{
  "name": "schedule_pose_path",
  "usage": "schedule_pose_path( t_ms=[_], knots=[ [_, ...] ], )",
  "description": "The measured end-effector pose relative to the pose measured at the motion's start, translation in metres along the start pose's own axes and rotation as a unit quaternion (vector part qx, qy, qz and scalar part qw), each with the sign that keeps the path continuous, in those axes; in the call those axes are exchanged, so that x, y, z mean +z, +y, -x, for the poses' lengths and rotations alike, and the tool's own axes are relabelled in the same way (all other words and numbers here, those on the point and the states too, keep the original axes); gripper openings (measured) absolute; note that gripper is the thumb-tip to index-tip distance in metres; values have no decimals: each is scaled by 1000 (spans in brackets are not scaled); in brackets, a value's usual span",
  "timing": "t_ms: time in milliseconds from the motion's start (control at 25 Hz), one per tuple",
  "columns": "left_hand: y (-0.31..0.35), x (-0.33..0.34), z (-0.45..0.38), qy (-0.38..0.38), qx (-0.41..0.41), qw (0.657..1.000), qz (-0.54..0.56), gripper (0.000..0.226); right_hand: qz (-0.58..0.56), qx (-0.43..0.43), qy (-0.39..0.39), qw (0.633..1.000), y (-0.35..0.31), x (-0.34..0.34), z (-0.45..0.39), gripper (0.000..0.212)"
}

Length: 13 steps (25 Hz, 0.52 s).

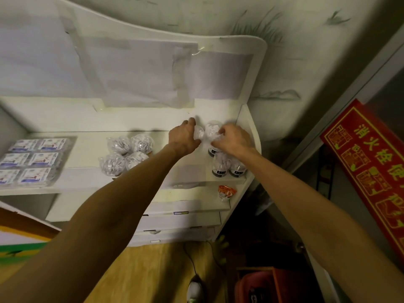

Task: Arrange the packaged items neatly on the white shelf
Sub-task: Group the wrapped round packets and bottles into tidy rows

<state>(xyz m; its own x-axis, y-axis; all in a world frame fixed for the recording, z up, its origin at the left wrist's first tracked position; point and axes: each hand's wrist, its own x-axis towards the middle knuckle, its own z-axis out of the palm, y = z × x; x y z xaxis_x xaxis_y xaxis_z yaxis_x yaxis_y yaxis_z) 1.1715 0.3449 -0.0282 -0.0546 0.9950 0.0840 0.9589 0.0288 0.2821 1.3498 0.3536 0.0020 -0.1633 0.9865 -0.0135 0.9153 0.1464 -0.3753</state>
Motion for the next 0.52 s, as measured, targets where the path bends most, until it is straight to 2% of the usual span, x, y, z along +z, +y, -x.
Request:
schedule_pose_path(
  t_ms=[120, 240, 360, 520],
  knots=[
    [-17, -13, 10, 2, -20, 999, 27, 66, -47, -14, 16, 999, -4, -4, 2, 53],
    [-41, -28, 26, -44, 14, 999, -3, 75, -55, -66, -7, 996, -15, -6, 6, 54],
    [-59, -33, 40, -121, 73, 990, 17, 77, -7, -125, -51, 991, -30, -6, 13, 54],
    [-57, -30, 53, -141, 94, 985, 39, 85, 54, -175, -115, 976, -37, 2, 22, 56]
  ],
)
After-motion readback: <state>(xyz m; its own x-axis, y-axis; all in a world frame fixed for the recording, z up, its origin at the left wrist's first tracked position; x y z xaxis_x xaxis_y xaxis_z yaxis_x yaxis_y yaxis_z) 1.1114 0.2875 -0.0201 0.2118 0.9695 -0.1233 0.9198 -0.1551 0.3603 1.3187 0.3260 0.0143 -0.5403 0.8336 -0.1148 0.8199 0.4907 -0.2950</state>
